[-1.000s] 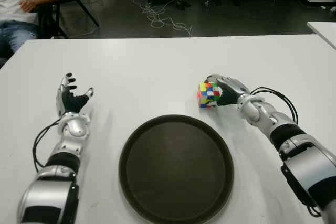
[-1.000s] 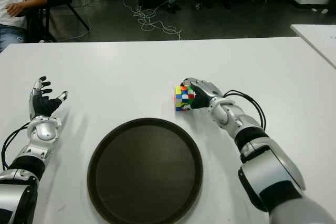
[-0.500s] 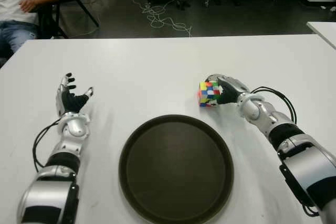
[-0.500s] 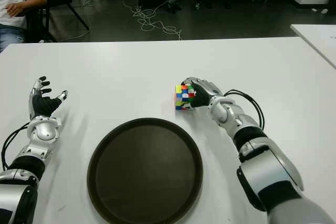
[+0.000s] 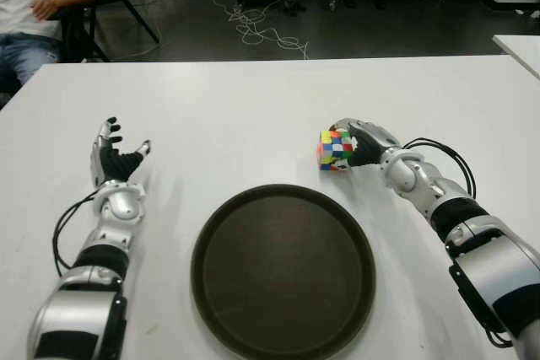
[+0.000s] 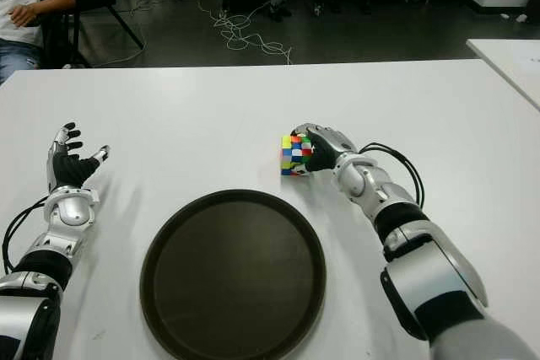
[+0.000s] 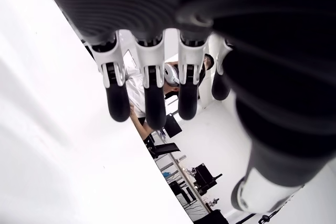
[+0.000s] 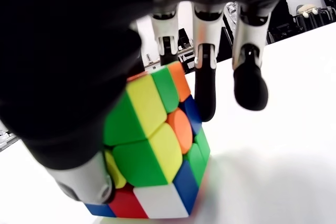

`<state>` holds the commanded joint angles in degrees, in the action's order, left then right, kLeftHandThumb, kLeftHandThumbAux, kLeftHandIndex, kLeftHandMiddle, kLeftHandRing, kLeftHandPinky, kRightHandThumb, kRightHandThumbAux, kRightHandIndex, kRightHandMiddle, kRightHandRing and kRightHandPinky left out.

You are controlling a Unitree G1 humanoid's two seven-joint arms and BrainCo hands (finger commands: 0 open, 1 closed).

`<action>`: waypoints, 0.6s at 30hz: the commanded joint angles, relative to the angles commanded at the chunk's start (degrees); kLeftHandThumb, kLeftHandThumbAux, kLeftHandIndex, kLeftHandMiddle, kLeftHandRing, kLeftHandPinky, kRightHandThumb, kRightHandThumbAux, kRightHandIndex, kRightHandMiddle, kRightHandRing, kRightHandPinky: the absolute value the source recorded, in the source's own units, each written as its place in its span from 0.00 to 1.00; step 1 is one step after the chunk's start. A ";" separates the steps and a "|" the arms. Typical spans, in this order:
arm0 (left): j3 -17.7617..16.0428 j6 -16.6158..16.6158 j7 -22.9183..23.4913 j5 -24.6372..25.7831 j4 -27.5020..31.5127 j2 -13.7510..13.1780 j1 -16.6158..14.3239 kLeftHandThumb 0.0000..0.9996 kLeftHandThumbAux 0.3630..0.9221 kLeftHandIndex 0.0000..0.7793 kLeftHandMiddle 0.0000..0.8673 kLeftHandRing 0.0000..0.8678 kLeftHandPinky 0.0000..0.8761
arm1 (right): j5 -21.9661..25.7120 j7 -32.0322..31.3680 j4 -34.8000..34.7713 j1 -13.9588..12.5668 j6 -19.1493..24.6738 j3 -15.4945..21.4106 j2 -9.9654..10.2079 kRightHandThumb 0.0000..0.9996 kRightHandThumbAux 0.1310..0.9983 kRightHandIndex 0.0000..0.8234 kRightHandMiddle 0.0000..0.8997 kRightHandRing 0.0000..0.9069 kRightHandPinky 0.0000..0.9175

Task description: Pick up the Rubik's Cube and put it in the plate

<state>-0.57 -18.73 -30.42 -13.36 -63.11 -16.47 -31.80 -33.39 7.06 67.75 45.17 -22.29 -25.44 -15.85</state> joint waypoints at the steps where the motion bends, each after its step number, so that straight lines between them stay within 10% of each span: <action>1: 0.00 -0.02 0.04 0.02 0.00 0.00 0.01 0.19 0.75 0.16 0.22 0.23 0.27 | 0.05 -0.05 0.01 -0.01 -0.02 0.04 0.01 0.24 0.77 0.69 0.83 0.84 0.82; 18: -0.13 0.90 0.24 0.28 0.62 0.17 0.05 0.19 0.71 0.16 0.22 0.23 0.29 | 3.96 -0.49 0.57 -0.58 -1.26 3.56 0.92 0.27 0.81 0.77 0.87 0.87 0.84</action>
<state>-0.70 -17.83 -30.19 -13.08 -62.49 -16.30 -31.75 -29.43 6.57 68.32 44.59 -23.55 -21.88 -14.93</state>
